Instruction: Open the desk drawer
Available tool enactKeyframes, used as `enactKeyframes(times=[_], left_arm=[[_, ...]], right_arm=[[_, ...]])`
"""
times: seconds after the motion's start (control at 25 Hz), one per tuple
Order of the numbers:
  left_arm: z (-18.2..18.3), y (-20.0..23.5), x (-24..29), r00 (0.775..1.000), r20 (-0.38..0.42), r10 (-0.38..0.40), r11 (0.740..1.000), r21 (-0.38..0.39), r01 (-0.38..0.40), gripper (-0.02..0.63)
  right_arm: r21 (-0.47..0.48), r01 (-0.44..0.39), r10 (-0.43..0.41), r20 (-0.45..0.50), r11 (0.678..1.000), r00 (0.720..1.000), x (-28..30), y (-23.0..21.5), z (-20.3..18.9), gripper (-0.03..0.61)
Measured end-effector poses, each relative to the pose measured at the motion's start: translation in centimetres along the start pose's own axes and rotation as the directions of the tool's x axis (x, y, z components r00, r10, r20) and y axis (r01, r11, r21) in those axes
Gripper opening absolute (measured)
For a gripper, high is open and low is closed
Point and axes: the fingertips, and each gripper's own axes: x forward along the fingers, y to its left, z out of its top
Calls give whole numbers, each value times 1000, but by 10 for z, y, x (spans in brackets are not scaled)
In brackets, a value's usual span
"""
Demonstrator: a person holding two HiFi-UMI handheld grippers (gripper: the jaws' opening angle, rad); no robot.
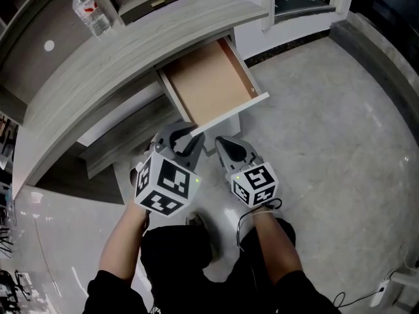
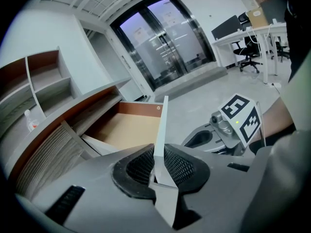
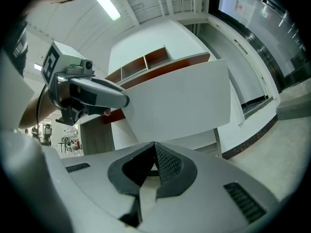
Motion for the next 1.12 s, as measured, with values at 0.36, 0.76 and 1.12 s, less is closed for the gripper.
enactKeyframes(times=[0.36,0.76,1.12], left_arm=[[-6,-6,3,1000,10,-16,1000,-26,16,71],[-5,-6,2,999,40,-17,998,-66,19,75],[-5,-5,2,997,79,-10,995,-101,18,80]], right_arm=[[-12,5,-6,-9,1000,1000,-1,2,-3,6],[-17,13,-13,-14,1000,1000,-4,0,-3,6],[-34,19,-19,-5,999,1000,-3,1,5,6]])
